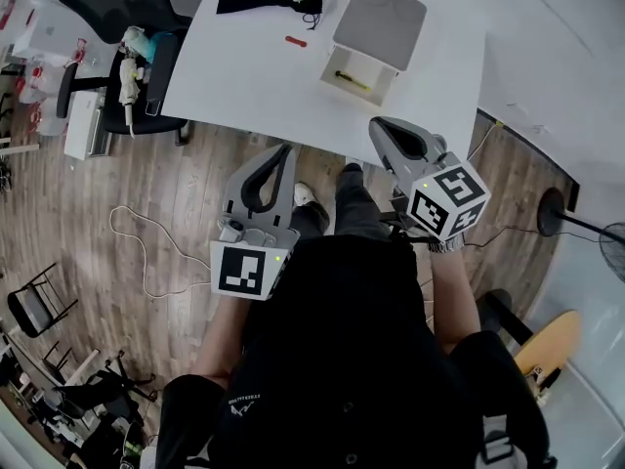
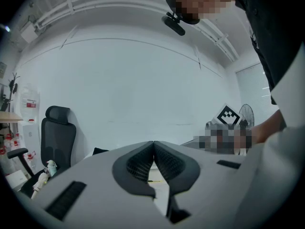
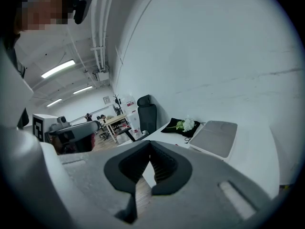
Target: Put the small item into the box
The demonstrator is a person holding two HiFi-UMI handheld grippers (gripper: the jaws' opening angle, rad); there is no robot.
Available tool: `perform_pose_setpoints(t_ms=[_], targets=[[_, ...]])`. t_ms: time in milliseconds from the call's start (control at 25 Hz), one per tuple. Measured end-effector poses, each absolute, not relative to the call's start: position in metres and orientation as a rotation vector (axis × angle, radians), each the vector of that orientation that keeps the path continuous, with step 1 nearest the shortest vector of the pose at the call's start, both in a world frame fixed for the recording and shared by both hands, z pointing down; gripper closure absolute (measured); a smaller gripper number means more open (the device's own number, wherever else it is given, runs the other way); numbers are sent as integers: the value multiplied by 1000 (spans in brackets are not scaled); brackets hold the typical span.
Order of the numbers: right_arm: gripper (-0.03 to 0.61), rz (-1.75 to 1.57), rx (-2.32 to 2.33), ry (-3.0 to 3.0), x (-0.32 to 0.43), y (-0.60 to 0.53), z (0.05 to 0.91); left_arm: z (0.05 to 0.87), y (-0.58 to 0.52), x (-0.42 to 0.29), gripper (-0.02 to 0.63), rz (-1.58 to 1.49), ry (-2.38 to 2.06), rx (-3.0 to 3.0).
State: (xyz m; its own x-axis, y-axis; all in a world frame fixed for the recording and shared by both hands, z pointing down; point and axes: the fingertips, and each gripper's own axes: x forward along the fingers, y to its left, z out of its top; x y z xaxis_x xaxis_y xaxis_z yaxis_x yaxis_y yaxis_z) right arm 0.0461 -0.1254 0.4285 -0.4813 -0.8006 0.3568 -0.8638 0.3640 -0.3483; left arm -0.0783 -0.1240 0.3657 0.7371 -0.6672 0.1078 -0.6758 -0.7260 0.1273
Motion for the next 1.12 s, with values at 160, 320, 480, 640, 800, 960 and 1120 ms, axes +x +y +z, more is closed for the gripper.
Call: perform_pose_setpoints(t_ms=[160,320,480,640,800,960,1120], targets=[[572,715,1534,-2519,36,-108,414,360,-114,-87,609,62,-1088,2793],[574,649,1531,-2550,26,-93,399,357,-107,-98,609,53,-1100,2798],[574,559,1517,-2607,19,-81,384,355,-101,-108,609,75,-1110,2834],[574,527,1550,-2613,17,-71,375,352,-99,-113,609,59,-1101,2855],[572,445,1554,-2610,16,-70,356,335,-106,-116,609,38,-1114,2880],[574,308,1557,-2631,19,-75,321,299,-120,-117,609,-54,-1139,2936],[574,159,1567,-2650,21,-79,281,263,-129,-117,609,-127,-1145,3000]])
